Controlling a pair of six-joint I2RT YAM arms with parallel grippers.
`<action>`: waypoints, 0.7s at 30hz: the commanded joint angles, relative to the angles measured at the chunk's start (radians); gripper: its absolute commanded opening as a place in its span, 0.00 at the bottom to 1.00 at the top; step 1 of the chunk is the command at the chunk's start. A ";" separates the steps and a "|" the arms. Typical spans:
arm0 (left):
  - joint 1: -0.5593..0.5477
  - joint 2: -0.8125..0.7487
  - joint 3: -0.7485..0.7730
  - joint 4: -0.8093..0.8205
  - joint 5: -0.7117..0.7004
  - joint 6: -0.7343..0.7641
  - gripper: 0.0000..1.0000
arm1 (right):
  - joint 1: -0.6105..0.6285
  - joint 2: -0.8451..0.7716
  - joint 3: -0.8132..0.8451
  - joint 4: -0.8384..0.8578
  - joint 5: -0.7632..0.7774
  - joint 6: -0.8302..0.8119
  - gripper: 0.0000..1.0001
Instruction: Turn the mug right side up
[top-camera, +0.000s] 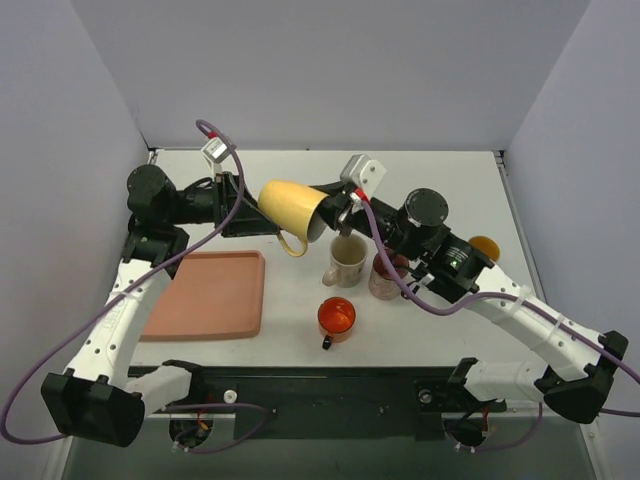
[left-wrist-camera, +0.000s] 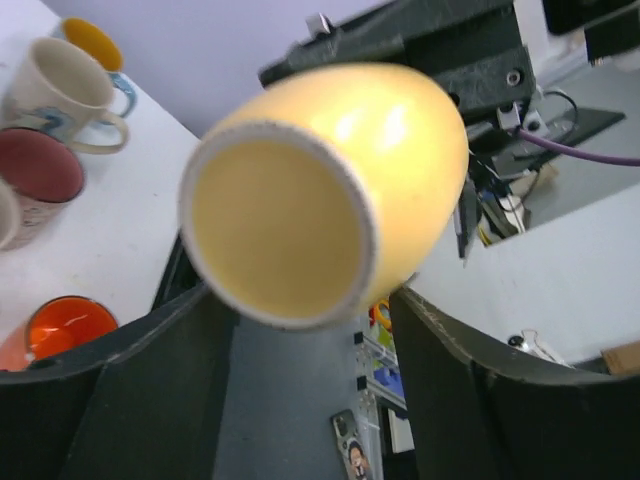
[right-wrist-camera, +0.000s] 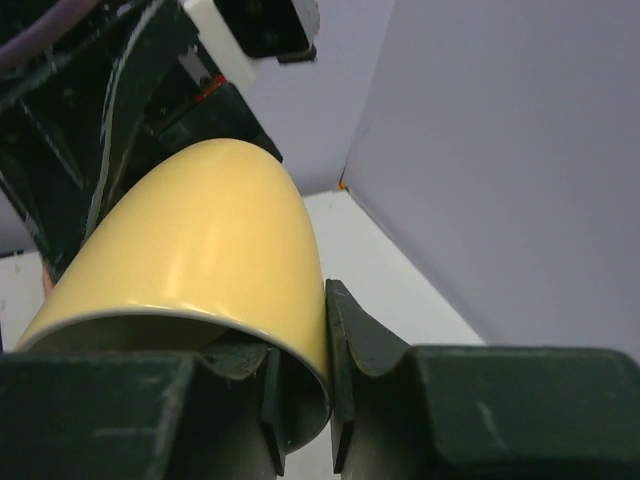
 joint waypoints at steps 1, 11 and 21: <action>0.124 0.014 0.006 -0.246 -0.025 0.223 0.80 | 0.003 -0.101 0.071 -0.261 0.109 0.054 0.00; 0.171 0.043 0.163 -1.145 -0.769 1.129 0.86 | -0.005 -0.151 0.129 -1.148 0.353 0.385 0.00; 0.168 -0.023 0.029 -1.052 -0.845 1.117 0.88 | -0.138 -0.232 -0.338 -1.119 0.301 0.540 0.00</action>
